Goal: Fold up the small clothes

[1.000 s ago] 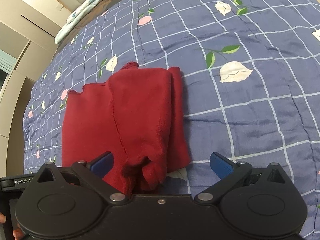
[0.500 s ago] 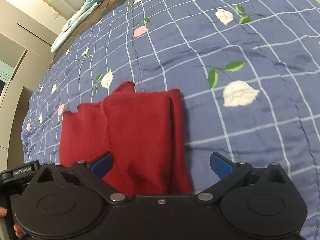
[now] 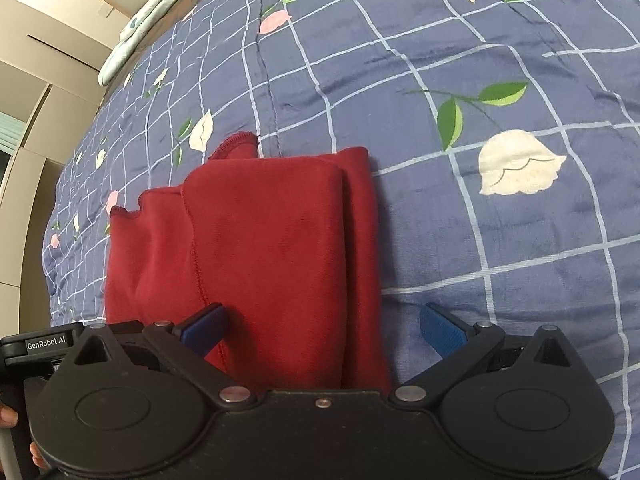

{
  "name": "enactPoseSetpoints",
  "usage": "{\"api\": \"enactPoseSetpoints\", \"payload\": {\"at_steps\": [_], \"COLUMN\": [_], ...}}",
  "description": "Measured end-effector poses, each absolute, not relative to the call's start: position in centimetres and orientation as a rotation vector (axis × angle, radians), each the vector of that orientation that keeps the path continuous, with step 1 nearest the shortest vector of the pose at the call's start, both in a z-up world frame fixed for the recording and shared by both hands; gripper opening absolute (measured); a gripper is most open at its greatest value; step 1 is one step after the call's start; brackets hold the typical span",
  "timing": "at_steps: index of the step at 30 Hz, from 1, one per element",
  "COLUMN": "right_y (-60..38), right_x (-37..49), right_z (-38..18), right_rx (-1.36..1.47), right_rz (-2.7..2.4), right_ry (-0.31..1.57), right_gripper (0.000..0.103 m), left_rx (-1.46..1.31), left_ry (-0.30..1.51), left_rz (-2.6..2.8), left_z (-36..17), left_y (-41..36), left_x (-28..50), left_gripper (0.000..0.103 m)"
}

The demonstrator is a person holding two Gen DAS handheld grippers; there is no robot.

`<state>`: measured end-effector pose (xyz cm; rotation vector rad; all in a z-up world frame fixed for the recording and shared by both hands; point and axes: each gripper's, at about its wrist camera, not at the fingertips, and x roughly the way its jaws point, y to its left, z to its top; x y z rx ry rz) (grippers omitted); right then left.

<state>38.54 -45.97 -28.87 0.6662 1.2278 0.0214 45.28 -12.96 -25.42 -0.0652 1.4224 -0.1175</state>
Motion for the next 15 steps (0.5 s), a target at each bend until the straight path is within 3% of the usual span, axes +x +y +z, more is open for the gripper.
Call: {"api": "enactPoseSetpoints", "payload": {"at_steps": [11,15], "right_y": [-45.65,-45.36], "right_x": [38.33,38.59], "right_z": [-28.99,-28.53], "right_rx": [0.652,0.647], "right_rz": [0.011,-0.015], "right_ry": [1.22,1.23], "right_gripper": [0.103,0.098], "left_rx": [-0.136,-0.175], "left_ry": [1.47,1.485], "left_rz": [-0.112,-0.143], "left_z": [-25.55,-25.27], "left_y": [-12.68,-13.01], "left_x": [45.3,45.11], "left_gripper": [0.102,0.09]}}
